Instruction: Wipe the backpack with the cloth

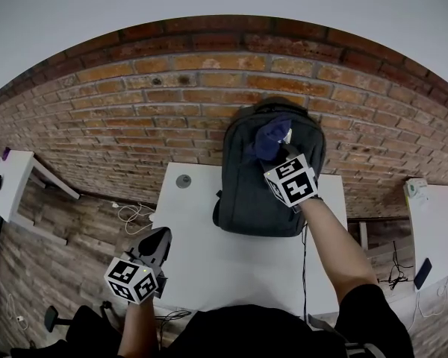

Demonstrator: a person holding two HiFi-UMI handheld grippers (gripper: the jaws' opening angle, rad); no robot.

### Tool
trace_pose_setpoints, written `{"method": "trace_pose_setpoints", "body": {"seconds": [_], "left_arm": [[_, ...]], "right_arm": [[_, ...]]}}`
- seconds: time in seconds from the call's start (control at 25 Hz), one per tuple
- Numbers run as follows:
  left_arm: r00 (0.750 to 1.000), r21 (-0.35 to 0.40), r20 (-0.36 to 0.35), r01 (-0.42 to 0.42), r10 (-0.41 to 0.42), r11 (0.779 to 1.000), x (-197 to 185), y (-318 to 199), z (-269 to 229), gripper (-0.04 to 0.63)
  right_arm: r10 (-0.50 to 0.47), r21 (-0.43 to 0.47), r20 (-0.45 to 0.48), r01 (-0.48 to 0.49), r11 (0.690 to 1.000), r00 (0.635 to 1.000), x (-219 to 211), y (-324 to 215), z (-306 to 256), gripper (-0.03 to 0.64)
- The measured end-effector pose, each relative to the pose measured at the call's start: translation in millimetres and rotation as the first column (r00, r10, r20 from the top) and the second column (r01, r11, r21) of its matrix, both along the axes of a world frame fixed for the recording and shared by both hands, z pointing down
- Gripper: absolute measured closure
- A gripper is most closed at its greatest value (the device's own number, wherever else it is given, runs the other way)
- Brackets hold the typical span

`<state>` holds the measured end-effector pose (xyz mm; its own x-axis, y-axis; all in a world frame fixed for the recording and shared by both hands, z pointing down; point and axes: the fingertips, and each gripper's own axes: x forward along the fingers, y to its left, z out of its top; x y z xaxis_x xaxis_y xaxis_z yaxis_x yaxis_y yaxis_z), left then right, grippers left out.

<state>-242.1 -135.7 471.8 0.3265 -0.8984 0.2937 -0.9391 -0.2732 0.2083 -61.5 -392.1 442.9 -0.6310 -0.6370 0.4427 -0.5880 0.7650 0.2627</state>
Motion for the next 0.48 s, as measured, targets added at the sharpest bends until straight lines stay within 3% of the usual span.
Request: {"method": "trace_pose_setpoints", "body": {"seconds": [0.48], "left_arm": [[1.000,0.002,0.009,-0.016,0.016,1.000,18,6,-2,0.600]], "right_arm": [[-0.049,-0.086,0.000,0.048,0.995,0.999,6,64,58,0.552]]}}
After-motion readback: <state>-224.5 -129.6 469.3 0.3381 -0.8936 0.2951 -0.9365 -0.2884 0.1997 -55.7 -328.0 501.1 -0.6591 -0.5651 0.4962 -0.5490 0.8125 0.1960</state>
